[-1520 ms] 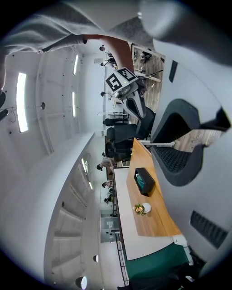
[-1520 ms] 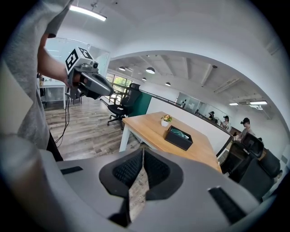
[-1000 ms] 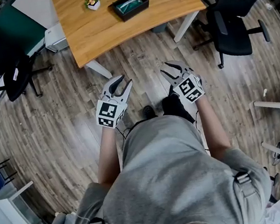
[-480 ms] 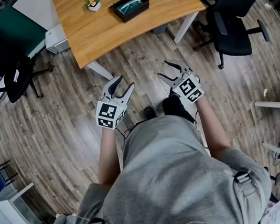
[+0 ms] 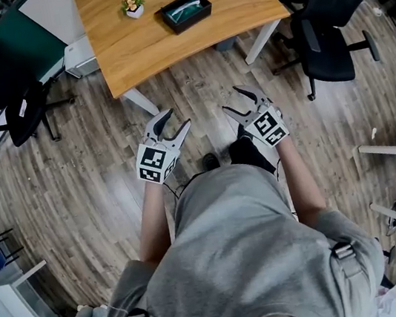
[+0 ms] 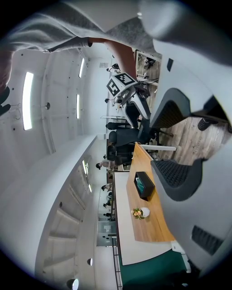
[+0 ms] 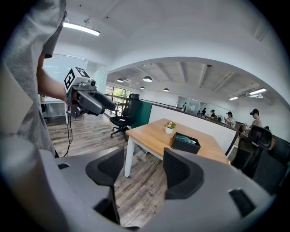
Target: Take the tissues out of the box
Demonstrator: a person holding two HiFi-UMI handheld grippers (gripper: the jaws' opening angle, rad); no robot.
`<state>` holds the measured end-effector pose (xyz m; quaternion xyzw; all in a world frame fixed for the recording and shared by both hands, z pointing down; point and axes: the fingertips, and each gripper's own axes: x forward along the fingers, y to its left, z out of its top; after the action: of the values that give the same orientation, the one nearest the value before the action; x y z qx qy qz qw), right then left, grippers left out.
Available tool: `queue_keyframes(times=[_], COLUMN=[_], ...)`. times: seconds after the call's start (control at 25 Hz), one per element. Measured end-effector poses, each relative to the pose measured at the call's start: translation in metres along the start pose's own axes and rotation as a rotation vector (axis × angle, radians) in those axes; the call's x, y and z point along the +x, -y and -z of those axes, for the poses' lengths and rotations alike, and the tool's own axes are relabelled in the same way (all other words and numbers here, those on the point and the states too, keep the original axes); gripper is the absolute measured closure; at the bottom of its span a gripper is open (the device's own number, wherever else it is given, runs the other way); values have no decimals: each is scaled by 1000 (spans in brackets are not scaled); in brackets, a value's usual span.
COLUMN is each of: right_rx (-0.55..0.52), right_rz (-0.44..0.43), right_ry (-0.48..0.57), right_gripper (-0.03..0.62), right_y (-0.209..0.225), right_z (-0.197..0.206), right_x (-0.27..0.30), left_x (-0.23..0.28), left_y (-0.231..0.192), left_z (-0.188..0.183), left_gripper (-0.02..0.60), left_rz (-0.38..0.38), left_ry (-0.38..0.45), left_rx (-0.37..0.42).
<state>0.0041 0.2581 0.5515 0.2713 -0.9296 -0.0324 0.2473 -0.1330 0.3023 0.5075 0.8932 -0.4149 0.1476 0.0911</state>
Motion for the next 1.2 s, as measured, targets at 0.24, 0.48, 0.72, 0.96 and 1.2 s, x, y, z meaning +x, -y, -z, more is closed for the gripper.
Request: queue_keyframes(times=[0.24,0.48,0.72,0.96,1.2], right_rx=[-7,7,25,28,39], right_rz=[1,-8,-7,-12,-18], right_ry=[-4,0,20,25,22], right_gripper=[303,293,292,289,289], right_y=[3,13,34,63,88], right_z=[2,8,6,6,11], right_x=[0,0,5,18,29], left_x=[-3,3,18,36,62], left_y=[0,-5,-13,-29,-43], left_z=[0,2,-8,-15,-25], left_gripper=[342,342,342,342,342], left_rz=[-6,-21,-38,-60,-73], left_ry=[0,-4,0,-10,-17], left_rx=[-3,-15,-8,-19,-15])
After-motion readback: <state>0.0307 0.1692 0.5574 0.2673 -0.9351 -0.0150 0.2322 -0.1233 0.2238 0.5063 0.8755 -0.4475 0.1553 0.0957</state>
